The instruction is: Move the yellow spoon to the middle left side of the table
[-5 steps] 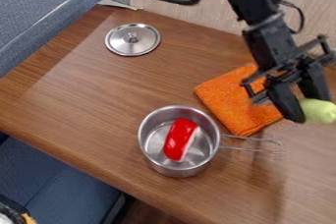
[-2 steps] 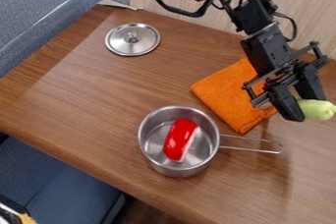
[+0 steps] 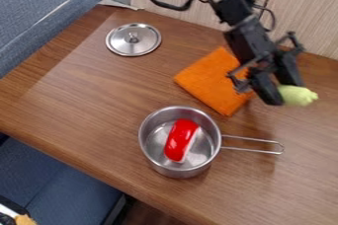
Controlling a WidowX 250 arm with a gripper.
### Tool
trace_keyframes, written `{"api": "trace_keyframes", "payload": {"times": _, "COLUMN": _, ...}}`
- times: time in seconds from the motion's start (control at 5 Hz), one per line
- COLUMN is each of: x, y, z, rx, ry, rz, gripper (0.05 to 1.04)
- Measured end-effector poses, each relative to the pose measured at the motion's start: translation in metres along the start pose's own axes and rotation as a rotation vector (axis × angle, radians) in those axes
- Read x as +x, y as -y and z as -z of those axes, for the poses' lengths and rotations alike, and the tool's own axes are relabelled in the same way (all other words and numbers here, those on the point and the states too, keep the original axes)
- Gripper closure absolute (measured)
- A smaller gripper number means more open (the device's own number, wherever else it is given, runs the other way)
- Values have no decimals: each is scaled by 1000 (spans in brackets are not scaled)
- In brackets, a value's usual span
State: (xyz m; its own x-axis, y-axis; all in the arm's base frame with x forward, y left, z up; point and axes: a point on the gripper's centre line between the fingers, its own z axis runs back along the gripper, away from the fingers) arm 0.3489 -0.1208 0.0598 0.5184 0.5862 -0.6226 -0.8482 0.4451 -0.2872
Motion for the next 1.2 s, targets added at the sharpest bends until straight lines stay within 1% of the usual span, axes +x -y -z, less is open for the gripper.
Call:
{"api": "trace_keyframes", "payload": {"times": 0.2, "x": 22, "y": -11, "z": -17, "rx": -31, "ry": 40, "rz": -48, "gripper": 665}}
{"api": "trace_keyframes", "payload": {"times": 0.6, "x": 34, "y": -32, "z": -52, "rx": -104, "ry": 101, "rz": -143, "gripper": 665}}
{"api": "trace_keyframes", "payload": {"times": 0.8, "x": 35, "y": -39, "z": -62, "rx": -128, "ry": 121, "rz": -165, "gripper": 665}}
{"api": "trace_keyframes", "payload": {"times": 1.0, "x": 36, "y": -41, "z": -61, "rx": -127, "ry": 121, "rz": -169, "gripper": 665}}
{"api": "trace_keyframes", "payload": {"times": 1.2, "x": 28, "y": -47, "z": -67, "rx": -121, "ry": 156, "rz": -150, "gripper": 665}}
